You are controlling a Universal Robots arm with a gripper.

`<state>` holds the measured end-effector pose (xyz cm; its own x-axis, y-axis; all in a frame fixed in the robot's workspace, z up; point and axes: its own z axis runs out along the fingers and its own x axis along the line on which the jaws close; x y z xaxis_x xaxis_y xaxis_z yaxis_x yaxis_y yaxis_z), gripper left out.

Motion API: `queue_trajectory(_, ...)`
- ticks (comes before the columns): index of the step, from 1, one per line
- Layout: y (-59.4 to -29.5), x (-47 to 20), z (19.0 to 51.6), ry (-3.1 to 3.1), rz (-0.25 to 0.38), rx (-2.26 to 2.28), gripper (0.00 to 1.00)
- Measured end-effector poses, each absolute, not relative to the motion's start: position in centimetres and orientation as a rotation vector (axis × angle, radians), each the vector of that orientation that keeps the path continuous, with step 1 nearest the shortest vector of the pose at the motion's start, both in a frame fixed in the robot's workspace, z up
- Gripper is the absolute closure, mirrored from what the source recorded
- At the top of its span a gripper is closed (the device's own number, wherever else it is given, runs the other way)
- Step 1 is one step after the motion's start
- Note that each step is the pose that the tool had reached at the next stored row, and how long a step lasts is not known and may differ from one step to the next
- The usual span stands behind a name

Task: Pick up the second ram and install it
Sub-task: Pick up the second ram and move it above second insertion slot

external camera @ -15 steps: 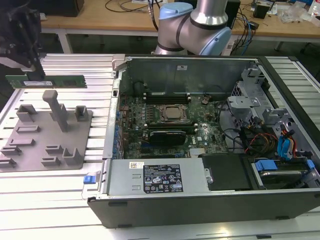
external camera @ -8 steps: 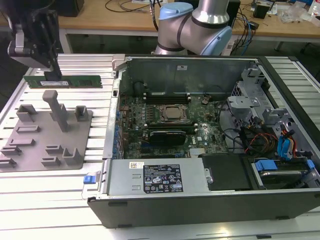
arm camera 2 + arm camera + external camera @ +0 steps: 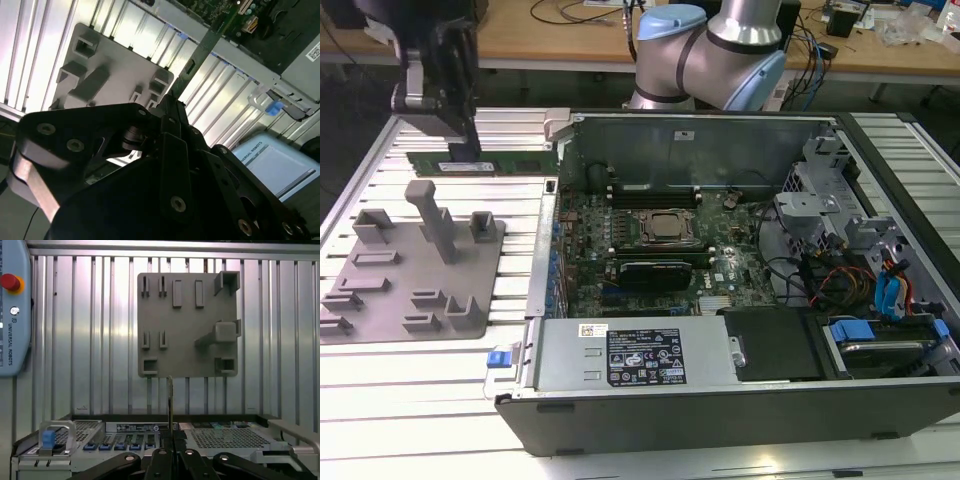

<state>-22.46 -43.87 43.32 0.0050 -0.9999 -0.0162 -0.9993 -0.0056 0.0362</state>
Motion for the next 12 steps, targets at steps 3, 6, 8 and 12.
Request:
queue_trajectory(3, -43.9, -20.1, 43.3, -2.205, -0.058, 2.217, 0.91)
queue_trajectory(6, -43.9, -17.7, 43.2, -2.205, -0.058, 2.217, 0.91)
queue_trajectory(8, -43.9, -15.9, 43.2, -2.205, -0.058, 2.217, 0.91)
queue_trajectory(12, -43.9, -12.3, 43.1, -2.206, -0.058, 2.216, 0.91)
